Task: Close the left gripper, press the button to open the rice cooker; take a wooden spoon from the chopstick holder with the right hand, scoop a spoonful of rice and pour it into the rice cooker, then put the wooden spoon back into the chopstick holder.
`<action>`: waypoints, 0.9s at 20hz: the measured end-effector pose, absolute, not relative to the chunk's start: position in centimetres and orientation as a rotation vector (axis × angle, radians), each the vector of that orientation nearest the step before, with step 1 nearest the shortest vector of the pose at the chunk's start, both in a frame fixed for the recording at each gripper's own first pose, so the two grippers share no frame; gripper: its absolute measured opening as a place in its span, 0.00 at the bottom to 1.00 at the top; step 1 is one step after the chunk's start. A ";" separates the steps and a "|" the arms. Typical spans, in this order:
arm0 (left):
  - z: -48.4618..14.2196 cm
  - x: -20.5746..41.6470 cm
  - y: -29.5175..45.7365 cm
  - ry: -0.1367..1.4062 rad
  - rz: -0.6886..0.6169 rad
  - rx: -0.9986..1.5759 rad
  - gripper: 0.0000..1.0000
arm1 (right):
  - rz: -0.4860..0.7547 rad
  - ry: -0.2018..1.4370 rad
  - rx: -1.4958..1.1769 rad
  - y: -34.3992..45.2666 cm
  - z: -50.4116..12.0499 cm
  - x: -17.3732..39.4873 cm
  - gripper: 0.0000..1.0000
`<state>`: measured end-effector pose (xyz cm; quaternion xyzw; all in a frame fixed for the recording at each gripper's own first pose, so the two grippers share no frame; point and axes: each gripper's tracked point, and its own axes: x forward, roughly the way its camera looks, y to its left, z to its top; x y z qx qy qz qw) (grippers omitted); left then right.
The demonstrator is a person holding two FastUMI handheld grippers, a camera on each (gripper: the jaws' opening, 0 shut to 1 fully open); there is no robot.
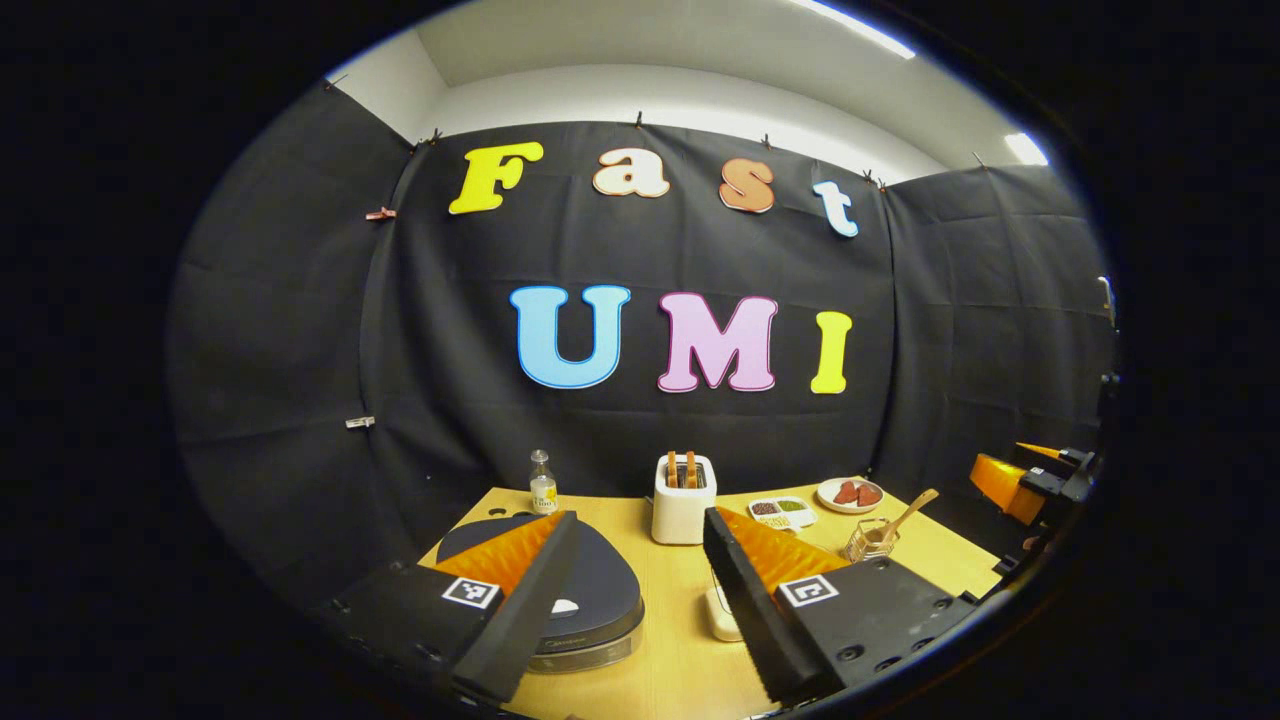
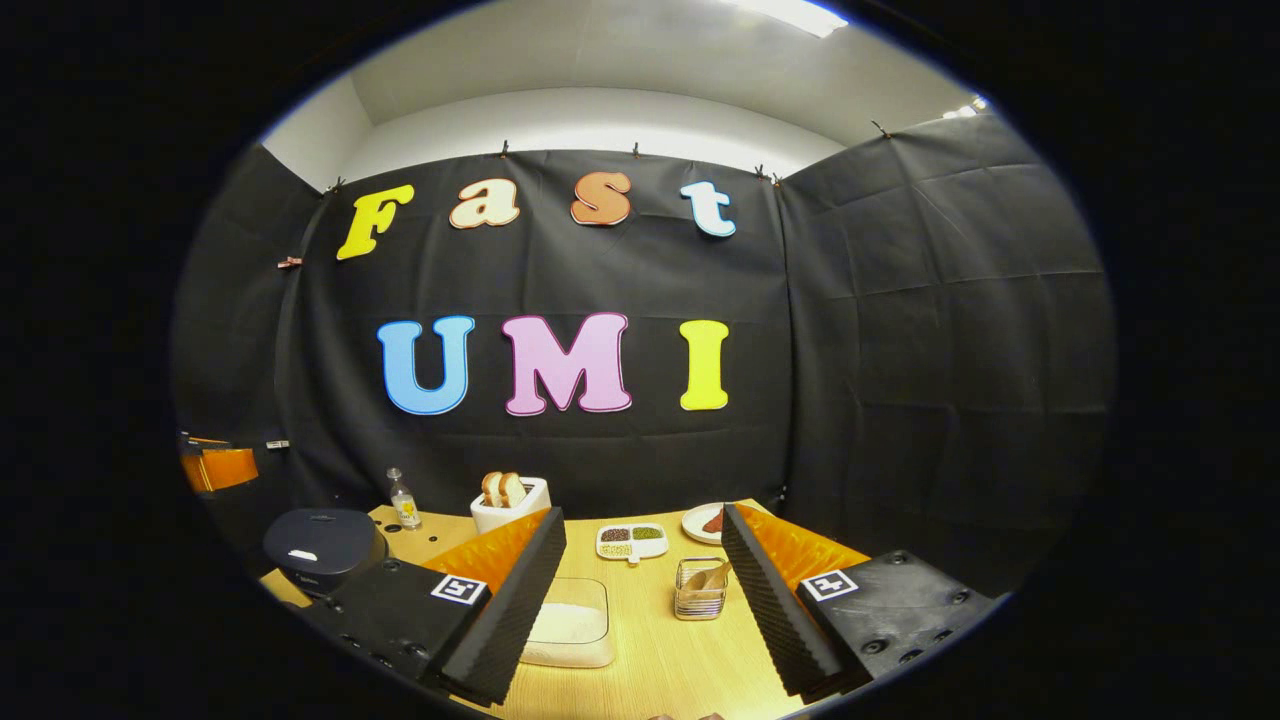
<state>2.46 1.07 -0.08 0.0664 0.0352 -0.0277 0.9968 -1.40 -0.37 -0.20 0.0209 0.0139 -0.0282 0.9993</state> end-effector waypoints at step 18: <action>-6.8 9.4 8.9 0.346 0.029 -0.015 0.07 | -0.100 0.069 0.007 -2.1 -1.3 -2.2 0.98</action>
